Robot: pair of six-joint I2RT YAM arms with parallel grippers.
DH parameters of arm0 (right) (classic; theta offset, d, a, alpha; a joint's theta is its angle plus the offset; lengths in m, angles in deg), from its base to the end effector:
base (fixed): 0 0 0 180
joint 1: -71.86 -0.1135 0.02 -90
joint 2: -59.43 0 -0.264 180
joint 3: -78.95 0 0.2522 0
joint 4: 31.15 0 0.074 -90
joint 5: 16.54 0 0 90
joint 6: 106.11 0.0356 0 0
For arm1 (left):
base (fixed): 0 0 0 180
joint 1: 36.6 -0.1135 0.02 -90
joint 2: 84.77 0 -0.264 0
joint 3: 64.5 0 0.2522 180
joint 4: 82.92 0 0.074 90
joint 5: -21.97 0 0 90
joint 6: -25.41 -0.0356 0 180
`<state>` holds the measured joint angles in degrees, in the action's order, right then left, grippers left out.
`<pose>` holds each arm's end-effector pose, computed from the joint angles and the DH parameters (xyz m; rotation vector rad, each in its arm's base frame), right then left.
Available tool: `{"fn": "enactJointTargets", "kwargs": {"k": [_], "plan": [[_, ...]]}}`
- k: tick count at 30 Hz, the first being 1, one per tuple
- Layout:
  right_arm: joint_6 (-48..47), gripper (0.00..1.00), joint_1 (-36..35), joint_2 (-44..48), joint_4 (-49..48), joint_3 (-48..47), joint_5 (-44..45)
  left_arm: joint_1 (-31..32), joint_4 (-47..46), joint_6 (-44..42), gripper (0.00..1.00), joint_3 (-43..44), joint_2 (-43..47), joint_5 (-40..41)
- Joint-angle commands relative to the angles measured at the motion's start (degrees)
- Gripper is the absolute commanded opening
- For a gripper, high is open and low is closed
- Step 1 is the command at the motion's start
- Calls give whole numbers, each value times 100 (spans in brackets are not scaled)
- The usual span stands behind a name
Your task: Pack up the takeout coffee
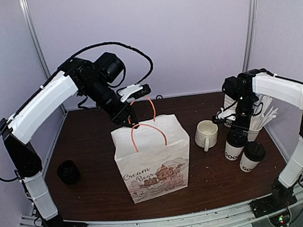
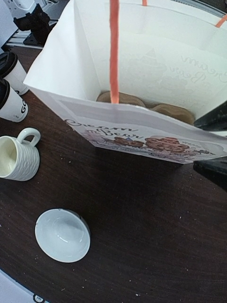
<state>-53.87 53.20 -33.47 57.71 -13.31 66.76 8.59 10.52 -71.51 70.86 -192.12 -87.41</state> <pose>0.2701 0.0956 0.2650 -1.4701 2.7390 0.1772 0.2496 -0.2681 0.3861 1.3121 2.4486 -0.6460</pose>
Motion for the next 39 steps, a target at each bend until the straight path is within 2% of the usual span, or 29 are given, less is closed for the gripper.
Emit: {"fn": "enactJointTargets", "kwargs": {"k": [1, 4, 6, 9, 12, 13, 17, 24, 29, 34, 39], "plan": [[120, 67, -166, 340, 186, -259, -9, -50, -118, 45, 26, -31, 206, 243], [182, 67, -301, 431, 363, -565, -215, -52, -214, 60, 30, -20, 272, 359], [222, 67, -395, 463, 526, -878, -506, -62, -252, 72, 28, 50, 285, 502], [251, 67, -537, 490, 695, -1449, -925, -95, -261, 42, 17, 166, 289, 559], [284, 67, -639, 489, 750, -1897, -1296, -115, -286, 33, 2, 282, 276, 698], [294, 67, -670, 478, 771, -2037, -1418, -116, -274, 13, 0, 318, 288, 764], [336, 67, -813, 404, 757, -2488, -1777, -116, -335, -19, 0, 355, 366, 894], [272, 66, -1035, 270, 943, -2950, -1764, -116, -356, 40, 0, 322, 538, 919], [260, 66, -1077, 188, 829, -3708, -1826, -116, -757, 78, 0, -76, 934, 1051], [260, 66, -1188, -56, 723, -4644, -2154, -120, -848, 143, 0, -222, 982, 891], [214, 66, -1484, -50, 352, -4981, -2192, -87, -871, 170, 0, -387, 899, 642]]}}
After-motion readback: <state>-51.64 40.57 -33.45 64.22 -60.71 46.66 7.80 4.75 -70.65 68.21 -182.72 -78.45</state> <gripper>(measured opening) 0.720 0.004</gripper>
